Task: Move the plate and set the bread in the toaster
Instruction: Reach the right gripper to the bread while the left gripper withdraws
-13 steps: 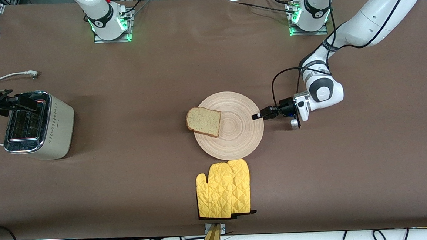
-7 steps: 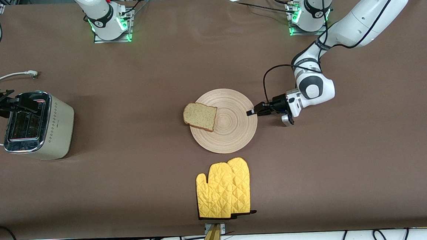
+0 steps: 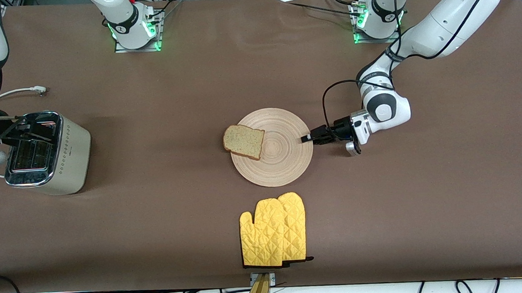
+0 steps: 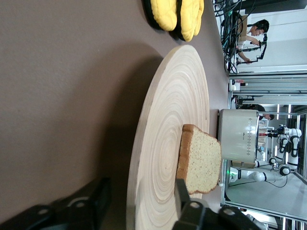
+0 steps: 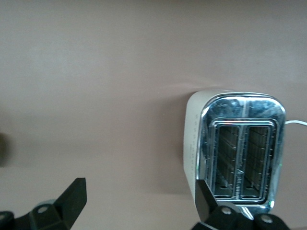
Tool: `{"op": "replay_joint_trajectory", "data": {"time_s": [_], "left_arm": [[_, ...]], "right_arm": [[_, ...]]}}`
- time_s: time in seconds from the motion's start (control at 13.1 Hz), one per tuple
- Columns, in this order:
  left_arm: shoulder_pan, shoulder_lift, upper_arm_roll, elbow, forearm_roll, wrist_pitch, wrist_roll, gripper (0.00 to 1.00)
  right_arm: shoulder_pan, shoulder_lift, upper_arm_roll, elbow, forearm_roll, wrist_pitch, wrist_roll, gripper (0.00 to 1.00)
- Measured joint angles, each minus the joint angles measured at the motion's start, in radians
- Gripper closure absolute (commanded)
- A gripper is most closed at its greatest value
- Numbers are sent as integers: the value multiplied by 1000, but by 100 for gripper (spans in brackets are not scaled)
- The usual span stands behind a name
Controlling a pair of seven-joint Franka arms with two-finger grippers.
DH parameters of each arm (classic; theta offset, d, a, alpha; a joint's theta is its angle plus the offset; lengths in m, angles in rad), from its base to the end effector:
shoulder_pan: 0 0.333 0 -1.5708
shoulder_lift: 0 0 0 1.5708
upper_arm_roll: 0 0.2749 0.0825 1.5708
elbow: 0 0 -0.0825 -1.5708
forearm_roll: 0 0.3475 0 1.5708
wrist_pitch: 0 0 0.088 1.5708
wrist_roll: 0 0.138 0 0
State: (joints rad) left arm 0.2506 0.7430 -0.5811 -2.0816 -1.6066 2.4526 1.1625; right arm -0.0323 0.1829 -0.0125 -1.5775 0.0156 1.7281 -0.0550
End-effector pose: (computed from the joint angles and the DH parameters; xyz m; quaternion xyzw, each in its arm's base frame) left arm 0.4768 -0.2169 0.0914 0.8377 0.0739 0.0419 0.5395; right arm 0.5710 -0.0233 0.4631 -0.9998 -0.0038 0.0158 0.0073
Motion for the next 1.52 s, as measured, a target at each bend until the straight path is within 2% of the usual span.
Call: {"op": "replay_joint_trajectory", "data": {"time_s": [0.15, 0.38, 0.68, 0.99, 1.29, 1.52], "left_arm": [[16, -11, 3, 0, 18, -4, 1, 0], [62, -19, 4, -1, 145, -12, -50, 0], [143, -27, 4, 6, 400, -34, -183, 0], [203, -30, 9, 49, 686, -90, -379, 0], [277, -47, 13, 157, 1017, -252, -613, 0], [290, -89, 13, 265, 1219, -392, -798, 0]], "right_arm": [[1, 13, 0, -5, 97, -2, 3, 0], [2, 48, 1, -21, 237, -3, 4, 0], [10, 91, 3, -71, 422, 4, 4, 0], [62, 116, 8, -191, 560, 124, 5, 0], [166, 123, 12, -328, 744, 269, 7, 0], [217, 153, 13, -360, 803, 317, 6, 0]]}}
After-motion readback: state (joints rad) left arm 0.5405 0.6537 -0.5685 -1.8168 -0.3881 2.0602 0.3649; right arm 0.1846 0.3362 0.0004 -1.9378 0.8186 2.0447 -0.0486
